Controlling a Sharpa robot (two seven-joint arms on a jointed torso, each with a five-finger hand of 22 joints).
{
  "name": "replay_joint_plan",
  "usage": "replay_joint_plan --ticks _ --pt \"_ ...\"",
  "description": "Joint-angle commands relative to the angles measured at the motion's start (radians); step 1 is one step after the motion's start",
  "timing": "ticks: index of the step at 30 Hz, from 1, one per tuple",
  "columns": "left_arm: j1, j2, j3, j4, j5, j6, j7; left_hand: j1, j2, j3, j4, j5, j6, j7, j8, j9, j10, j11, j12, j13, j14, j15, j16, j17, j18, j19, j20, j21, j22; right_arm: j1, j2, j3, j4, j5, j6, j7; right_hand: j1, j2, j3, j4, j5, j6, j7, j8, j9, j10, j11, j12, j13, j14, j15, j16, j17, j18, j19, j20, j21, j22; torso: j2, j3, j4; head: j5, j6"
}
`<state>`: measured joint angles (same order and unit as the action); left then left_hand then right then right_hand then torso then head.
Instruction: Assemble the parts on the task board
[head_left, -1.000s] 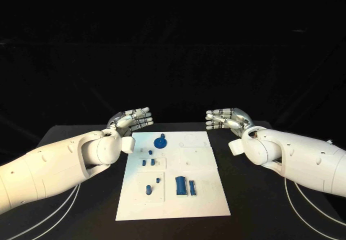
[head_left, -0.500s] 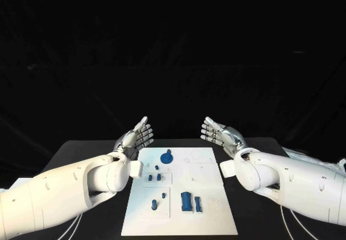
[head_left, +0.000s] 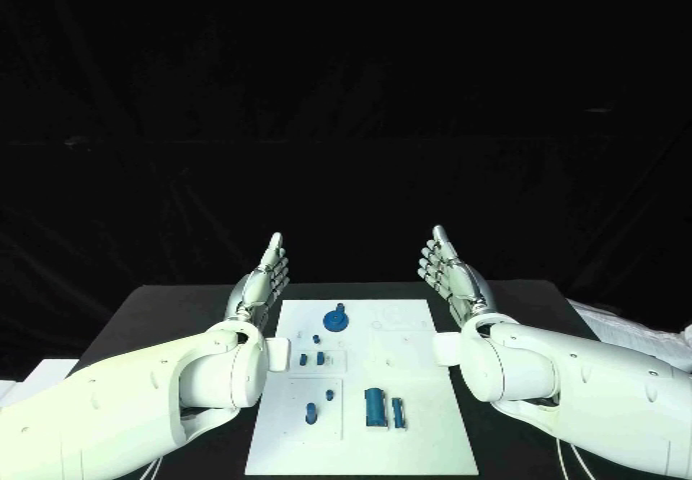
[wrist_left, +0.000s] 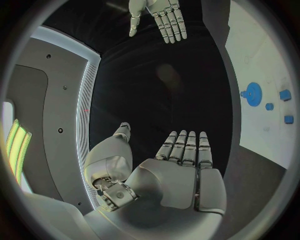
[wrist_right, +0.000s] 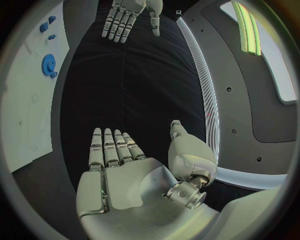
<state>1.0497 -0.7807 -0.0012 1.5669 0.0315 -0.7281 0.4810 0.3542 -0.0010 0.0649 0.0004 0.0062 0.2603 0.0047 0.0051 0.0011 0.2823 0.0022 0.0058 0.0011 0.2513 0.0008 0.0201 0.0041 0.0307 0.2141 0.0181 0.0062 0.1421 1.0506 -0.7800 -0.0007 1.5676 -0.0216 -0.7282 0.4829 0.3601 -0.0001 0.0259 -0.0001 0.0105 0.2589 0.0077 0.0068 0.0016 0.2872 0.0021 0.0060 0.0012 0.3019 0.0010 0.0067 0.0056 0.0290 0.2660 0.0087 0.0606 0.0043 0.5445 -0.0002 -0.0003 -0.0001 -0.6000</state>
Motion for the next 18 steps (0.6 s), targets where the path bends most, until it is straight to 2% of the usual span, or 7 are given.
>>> replay_joint_plan --ticks 1,8,9,18 --pt "0.000 0.001 0.001 0.003 -0.032 -0.042 0.039 -0.110 0.001 -0.065 0.000 -0.006 -0.080 -0.005 -0.005 -0.001 -0.088 -0.002 -0.006 -0.001 -0.078 -0.001 -0.020 -0.004 -0.031 -0.066 -0.018 -0.006 -0.044 -0.001 0.000 0.001 0.002 0.022 -0.042 0.037 -0.111 0.000 -0.026 0.000 -0.011 -0.080 -0.008 -0.007 -0.002 -0.089 -0.002 -0.006 -0.001 -0.093 -0.001 -0.007 -0.006 -0.029 -0.082 -0.009 -0.061 -0.004 0.000 0.0002 0.0003 0.000 0.000" --pt "0.000 0.001 0.001 0.003 -0.032 -0.042 0.039 -0.173 0.001 -0.065 0.000 -0.006 -0.127 -0.005 -0.005 -0.001 -0.138 -0.002 -0.006 -0.001 -0.123 -0.001 -0.020 -0.004 -0.031 -0.104 -0.018 -0.006 -0.070 -0.001 0.000 0.001 0.002 0.022 -0.042 0.037 -0.176 0.000 -0.026 0.000 -0.011 -0.127 -0.008 -0.007 -0.002 -0.140 -0.002 -0.006 -0.001 -0.148 -0.001 -0.007 -0.006 -0.029 -0.130 -0.009 -0.061 -0.004 0.000 0.0002 0.0003 0.000 0.000" --pt "0.000 0.001 0.001 0.003 -0.032 -0.042 0.039 -0.180 0.001 -0.065 0.000 -0.006 -0.133 -0.005 -0.005 -0.001 -0.144 -0.002 -0.006 -0.001 -0.128 -0.001 -0.020 -0.004 -0.031 -0.109 -0.018 -0.006 -0.142 -0.001 0.000 0.001 0.002 0.022 -0.042 0.037 -0.182 0.000 -0.026 0.000 -0.011 -0.132 -0.008 -0.007 -0.002 -0.146 -0.002 -0.006 -0.001 -0.154 -0.001 -0.007 -0.006 -0.029 -0.135 -0.009 -0.061 -0.004 0.000 0.0002 0.0003 0.000 0.000" --pt "0.000 0.001 0.001 0.003 -0.032 -0.042 0.039 -0.233 0.001 -0.065 0.000 -0.006 -0.171 -0.005 -0.005 -0.001 -0.186 -0.002 -0.006 -0.001 -0.165 -0.001 -0.020 -0.004 -0.031 -0.139 -0.018 -0.006 -0.142 -0.001 0.000 0.001 0.002 0.022 -0.042 0.037 -0.235 0.000 -0.026 0.000 -0.011 -0.168 -0.008 -0.007 -0.002 -0.189 -0.002 -0.006 -0.001 -0.199 -0.001 -0.007 -0.006 -0.029 -0.172 -0.009 -0.061 -0.004 0.000 0.0002 0.0003 0.000 0.000"
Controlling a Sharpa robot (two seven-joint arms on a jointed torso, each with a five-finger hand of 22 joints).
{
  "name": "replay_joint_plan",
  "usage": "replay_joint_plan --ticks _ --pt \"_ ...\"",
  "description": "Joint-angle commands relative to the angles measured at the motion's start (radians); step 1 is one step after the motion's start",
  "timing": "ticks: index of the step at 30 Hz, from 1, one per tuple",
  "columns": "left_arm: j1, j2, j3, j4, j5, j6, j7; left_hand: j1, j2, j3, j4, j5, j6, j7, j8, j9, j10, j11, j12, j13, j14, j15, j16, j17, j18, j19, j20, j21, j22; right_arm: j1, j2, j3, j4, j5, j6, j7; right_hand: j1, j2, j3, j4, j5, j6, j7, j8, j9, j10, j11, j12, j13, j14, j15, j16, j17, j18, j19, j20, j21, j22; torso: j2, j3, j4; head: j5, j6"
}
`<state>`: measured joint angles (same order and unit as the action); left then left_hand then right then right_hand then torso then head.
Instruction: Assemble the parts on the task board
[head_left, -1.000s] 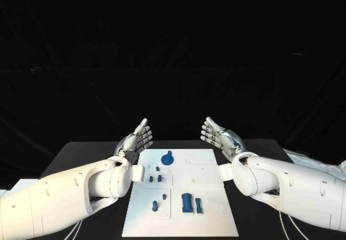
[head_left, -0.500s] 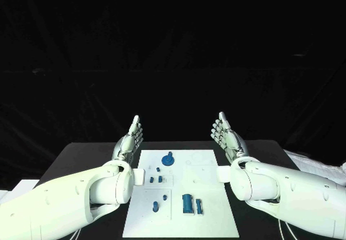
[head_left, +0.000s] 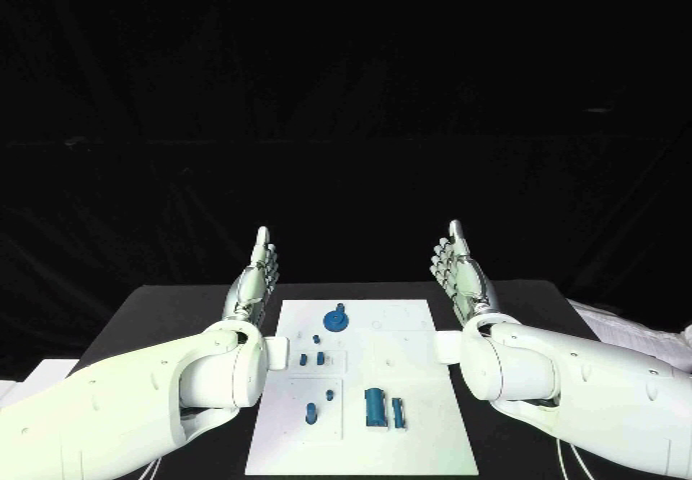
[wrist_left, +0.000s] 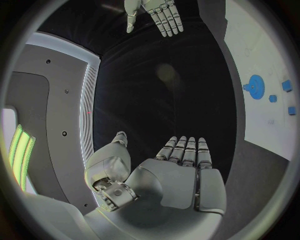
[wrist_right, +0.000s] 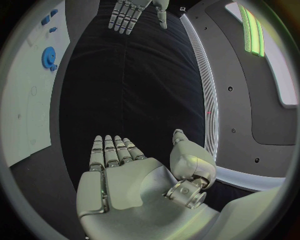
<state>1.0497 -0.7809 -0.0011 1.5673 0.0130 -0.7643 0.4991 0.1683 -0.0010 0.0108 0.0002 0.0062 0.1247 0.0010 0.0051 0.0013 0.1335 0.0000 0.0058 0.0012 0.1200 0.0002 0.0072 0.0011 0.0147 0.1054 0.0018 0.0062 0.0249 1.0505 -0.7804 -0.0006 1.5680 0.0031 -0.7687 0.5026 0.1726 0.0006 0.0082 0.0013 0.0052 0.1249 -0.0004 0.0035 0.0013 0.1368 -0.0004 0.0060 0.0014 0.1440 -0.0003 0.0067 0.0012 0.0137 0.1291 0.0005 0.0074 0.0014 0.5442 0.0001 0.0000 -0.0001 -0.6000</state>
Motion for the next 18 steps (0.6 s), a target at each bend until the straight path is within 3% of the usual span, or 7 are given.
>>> replay_joint_plan --ticks 1,2,3,4,5,18 --pt "0.000 0.001 0.001 0.003 -0.013 -0.006 0.021 -0.051 0.001 -0.011 0.000 -0.006 -0.039 -0.001 -0.005 -0.001 -0.041 0.000 -0.006 -0.001 -0.037 0.000 -0.007 -0.001 -0.015 -0.032 -0.002 -0.006 -0.025 -0.001 0.000 0.001 0.002 -0.003 -0.001 0.017 -0.052 -0.001 -0.008 -0.001 -0.005 -0.039 0.000 -0.003 -0.001 -0.042 0.000 -0.006 -0.001 -0.044 0.000 -0.007 -0.001 -0.014 -0.040 0.000 -0.007 -0.001 0.000 -0.0001 0.0000 0.000 0.000" --pt "0.000 0.001 0.001 0.003 -0.013 -0.006 0.021 -0.070 0.001 -0.011 0.000 -0.006 -0.053 -0.001 -0.005 -0.001 -0.054 0.000 -0.006 -0.001 -0.120 0.000 -0.007 -0.001 -0.015 -0.105 -0.002 -0.006 -0.025 -0.001 0.000 0.001 0.002 -0.003 -0.001 0.017 -0.062 -0.001 -0.008 -0.001 -0.005 -0.045 0.000 -0.003 -0.001 -0.050 0.000 -0.006 -0.001 -0.054 0.000 -0.007 -0.001 -0.014 -0.048 0.000 -0.007 -0.001 0.000 -0.0001 0.0000 0.000 0.000" --pt "0.000 0.001 0.001 0.003 -0.013 -0.006 0.021 -0.088 0.001 -0.011 0.000 -0.006 -0.125 -0.001 -0.005 -0.001 -0.134 0.000 -0.006 -0.001 -0.120 0.000 -0.007 -0.001 -0.015 -0.105 -0.002 -0.006 -0.025 -0.001 0.000 0.001 0.002 -0.003 -0.001 0.017 -0.084 -0.001 -0.008 -0.001 -0.005 -0.125 0.000 -0.003 -0.001 -0.066 0.000 -0.006 -0.001 -0.071 0.000 -0.007 -0.001 -0.014 -0.129 0.000 -0.007 -0.001 0.000 -0.0001 0.0000 0.000 0.000" --pt "0.000 0.001 0.001 0.003 -0.013 -0.006 0.021 -0.168 0.001 -0.011 0.000 -0.006 -0.125 -0.001 -0.005 -0.001 -0.134 0.000 -0.006 -0.001 -0.120 0.000 -0.007 -0.001 -0.015 -0.105 -0.002 -0.006 -0.025 -0.001 0.000 0.001 0.002 -0.003 -0.001 0.017 -0.093 -0.001 -0.008 -0.001 -0.005 -0.125 0.000 -0.003 -0.001 -0.137 0.000 -0.006 -0.001 -0.144 0.000 -0.007 -0.001 -0.014 -0.129 0.000 -0.007 -0.001 0.000 -0.0001 0.0000 0.000 0.000" --pt "0.000 0.001 0.001 0.003 -0.013 -0.006 0.021 -0.168 0.001 -0.011 0.000 -0.006 -0.125 -0.001 -0.005 -0.001 -0.134 0.000 -0.006 -0.001 -0.120 0.000 -0.007 -0.001 -0.015 -0.105 -0.002 -0.006 -0.025 -0.001 0.000 0.001 0.002 -0.003 -0.001 0.017 -0.173 -0.001 -0.008 -0.001 -0.005 -0.125 0.000 -0.003 -0.001 -0.137 0.000 -0.006 -0.001 -0.144 0.000 -0.007 -0.001 -0.014 -0.129 0.000 -0.007 -0.001 0.000 -0.0001 0.0000 0.000 0.000" --pt "0.000 0.001 0.001 0.003 -0.013 -0.006 0.021 -0.168 0.001 -0.011 0.000 -0.006 -0.125 -0.001 -0.005 -0.001 -0.134 0.000 -0.006 -0.001 -0.120 0.000 -0.007 -0.001 -0.015 -0.105 -0.002 -0.006 -0.025 -0.001 0.000 0.001 0.002 -0.003 -0.001 0.017 -0.173 -0.001 -0.008 -0.001 -0.005 -0.125 0.000 -0.003 -0.001 -0.137 0.000 -0.006 -0.001 -0.144 0.000 -0.007 -0.001 -0.014 -0.129 0.000 -0.007 -0.001 0.000 -0.0001 0.0000 0.000 0.000"
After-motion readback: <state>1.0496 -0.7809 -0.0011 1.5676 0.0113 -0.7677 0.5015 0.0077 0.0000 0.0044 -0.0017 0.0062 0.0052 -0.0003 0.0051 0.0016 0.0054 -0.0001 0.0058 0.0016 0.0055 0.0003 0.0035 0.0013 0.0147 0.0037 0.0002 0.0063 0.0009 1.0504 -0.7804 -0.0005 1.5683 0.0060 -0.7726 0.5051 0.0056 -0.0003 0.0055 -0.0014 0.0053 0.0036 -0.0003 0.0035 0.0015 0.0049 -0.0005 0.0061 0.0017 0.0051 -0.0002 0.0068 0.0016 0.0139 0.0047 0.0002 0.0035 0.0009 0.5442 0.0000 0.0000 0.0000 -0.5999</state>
